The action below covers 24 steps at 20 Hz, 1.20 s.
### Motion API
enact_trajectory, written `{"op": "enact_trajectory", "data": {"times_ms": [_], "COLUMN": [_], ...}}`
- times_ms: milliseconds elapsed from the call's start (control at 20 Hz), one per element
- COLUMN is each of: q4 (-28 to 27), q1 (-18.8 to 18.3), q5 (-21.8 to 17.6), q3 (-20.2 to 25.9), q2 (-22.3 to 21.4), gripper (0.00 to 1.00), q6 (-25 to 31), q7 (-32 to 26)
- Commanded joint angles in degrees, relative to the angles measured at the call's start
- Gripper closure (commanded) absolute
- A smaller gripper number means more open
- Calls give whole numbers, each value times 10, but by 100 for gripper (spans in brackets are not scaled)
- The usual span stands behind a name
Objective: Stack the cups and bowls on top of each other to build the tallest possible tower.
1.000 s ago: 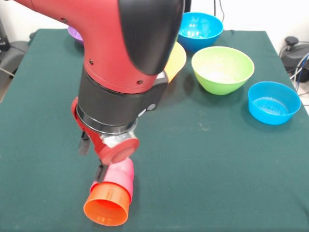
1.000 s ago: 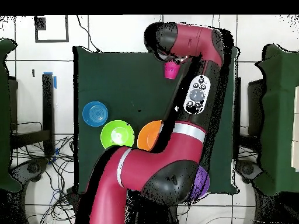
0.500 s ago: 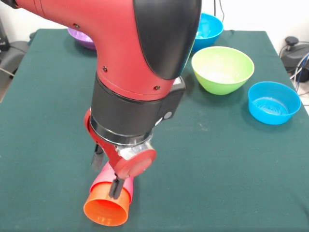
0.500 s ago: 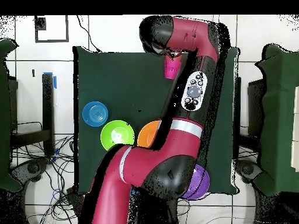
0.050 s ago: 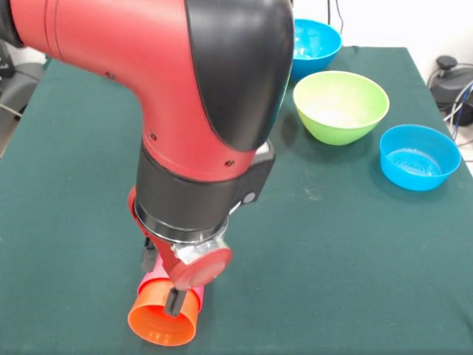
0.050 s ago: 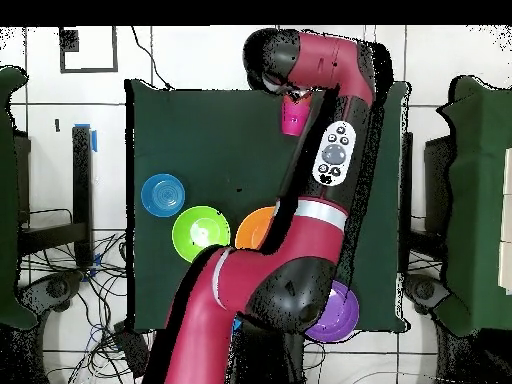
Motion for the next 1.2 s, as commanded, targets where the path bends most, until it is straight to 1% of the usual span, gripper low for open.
{"op": "enact_trajectory", "data": {"times_ms": [50,250,400,650,1200], "q4": [26,34,32,25,28], "q1": [3,1,0,-6,-8], "q5": [18,32,47,73,113], "q3": [-4,-7,-16,-49,-120], "q2": [28,38,44,53,61], "gripper": [0,0,0,0,0], "q6": [24,19,29,45,43], "q7": [129,120,120,128,141]}}
